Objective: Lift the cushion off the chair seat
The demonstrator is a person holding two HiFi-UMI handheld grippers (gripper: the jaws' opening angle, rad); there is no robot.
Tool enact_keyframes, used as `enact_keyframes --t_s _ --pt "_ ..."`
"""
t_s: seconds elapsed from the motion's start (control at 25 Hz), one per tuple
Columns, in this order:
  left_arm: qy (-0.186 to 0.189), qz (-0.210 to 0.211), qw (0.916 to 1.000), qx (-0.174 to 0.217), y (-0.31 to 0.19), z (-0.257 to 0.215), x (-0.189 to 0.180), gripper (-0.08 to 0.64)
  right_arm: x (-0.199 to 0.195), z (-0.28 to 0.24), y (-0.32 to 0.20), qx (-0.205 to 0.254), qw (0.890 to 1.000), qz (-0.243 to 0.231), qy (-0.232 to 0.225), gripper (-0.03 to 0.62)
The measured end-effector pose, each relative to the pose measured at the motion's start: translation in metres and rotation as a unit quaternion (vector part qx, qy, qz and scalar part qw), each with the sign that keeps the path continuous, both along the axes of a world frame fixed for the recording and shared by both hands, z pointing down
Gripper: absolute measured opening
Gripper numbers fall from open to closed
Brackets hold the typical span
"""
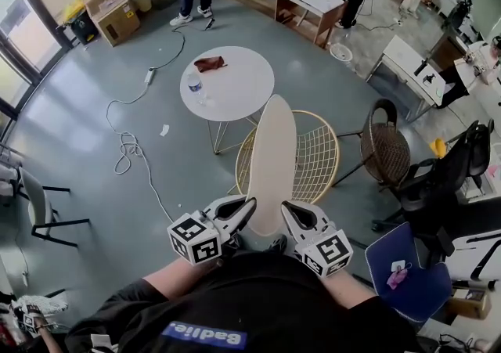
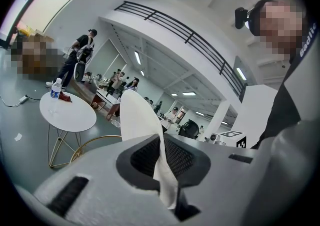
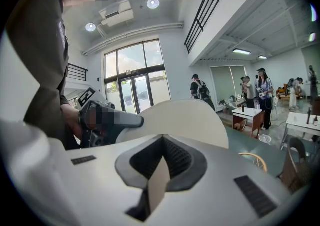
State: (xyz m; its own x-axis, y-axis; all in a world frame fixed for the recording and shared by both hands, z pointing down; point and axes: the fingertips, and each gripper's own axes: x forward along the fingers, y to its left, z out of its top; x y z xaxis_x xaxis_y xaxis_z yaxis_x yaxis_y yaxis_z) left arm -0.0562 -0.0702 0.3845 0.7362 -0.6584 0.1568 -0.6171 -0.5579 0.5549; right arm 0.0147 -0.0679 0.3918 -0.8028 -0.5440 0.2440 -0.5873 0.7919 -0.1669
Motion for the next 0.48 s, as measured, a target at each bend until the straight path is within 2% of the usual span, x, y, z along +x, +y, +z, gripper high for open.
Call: enact_keyframes --t_s 0.48 --pt "0.001 0.0 1.0 0.002 -0.0014 -0.0003 -0.0006 0.034 -0.002 0.0008 -0.0023 0.003 1.0 0.0 -0.001 0.026"
